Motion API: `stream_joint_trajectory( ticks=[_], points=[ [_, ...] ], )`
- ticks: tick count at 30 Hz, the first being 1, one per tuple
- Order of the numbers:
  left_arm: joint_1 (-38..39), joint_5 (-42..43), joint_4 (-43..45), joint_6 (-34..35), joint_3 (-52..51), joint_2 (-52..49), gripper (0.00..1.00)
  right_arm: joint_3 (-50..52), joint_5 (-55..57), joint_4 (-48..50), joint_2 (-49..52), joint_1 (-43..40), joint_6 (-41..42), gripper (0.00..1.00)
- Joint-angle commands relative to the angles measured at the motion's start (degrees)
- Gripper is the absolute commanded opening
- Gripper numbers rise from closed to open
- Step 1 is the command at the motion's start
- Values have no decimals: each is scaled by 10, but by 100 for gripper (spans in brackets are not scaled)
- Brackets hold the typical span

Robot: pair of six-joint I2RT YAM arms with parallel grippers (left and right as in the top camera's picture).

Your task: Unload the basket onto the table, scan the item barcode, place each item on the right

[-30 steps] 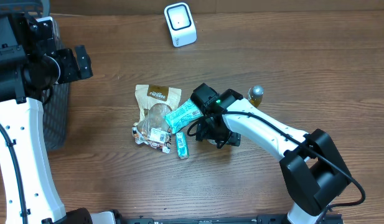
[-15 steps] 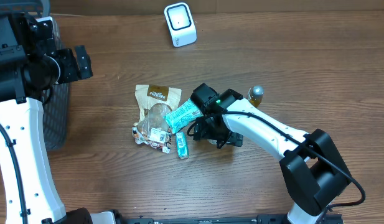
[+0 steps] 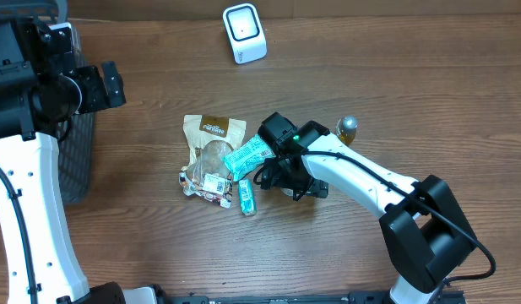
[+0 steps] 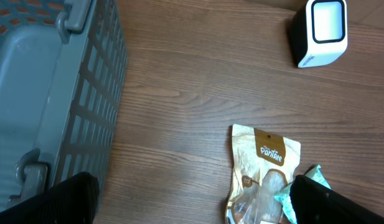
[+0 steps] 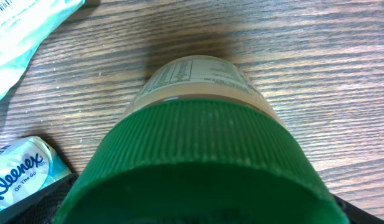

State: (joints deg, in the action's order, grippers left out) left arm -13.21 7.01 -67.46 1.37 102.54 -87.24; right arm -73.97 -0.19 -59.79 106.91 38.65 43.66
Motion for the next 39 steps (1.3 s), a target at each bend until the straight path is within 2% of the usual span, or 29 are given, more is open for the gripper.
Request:
stream_joint_trajectory(
  ticks=[1, 21, 29, 33, 39],
  points=[
    [1, -1, 2, 3, 6, -1, 100, -14, -2, 2, -4, -1, 3, 100],
    [1, -1, 2, 3, 6, -1, 100, -5, 1, 24, -4, -1, 3, 100],
    [1, -1, 2, 3, 6, -1, 99, 9, 31, 46, -4, -5, 2, 76],
    [1, -1, 2, 3, 6, -1, 100, 9, 31, 45, -4, -10, -6, 59],
    [1, -1, 2, 3, 6, -1, 100, 9, 31, 35, -4, -12, -24, 56]
  ],
)
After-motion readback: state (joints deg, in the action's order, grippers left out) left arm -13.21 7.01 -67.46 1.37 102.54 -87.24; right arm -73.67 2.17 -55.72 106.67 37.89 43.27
